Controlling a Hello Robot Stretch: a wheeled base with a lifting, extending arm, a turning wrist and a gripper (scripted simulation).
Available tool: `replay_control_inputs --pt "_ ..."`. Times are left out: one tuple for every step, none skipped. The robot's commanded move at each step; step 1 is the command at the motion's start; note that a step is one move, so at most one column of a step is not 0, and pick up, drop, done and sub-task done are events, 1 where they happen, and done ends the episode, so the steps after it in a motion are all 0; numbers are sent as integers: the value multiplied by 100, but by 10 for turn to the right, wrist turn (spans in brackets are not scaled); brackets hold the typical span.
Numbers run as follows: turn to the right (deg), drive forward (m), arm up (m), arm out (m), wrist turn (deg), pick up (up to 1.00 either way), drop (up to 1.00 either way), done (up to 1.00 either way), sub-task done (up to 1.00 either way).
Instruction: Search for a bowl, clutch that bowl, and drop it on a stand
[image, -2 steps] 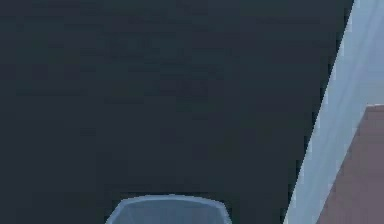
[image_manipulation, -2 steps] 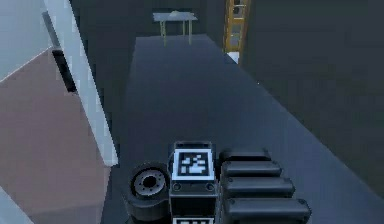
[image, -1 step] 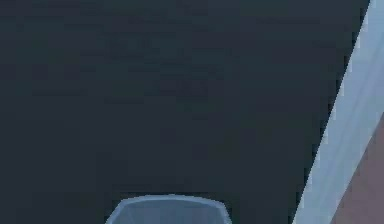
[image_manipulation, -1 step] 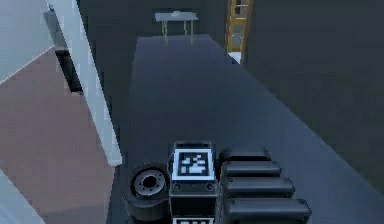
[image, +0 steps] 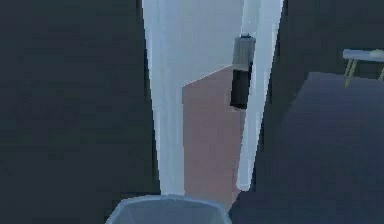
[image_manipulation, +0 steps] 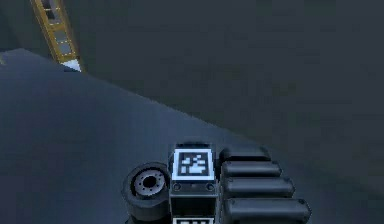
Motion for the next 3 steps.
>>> replay_control_inputs --pt "240 0 0 0 0 0 0 0 0" --pt "0 55 0 0 0 0 0 0 0" --pt "-270 0 0 0 0 0 0 0 0"
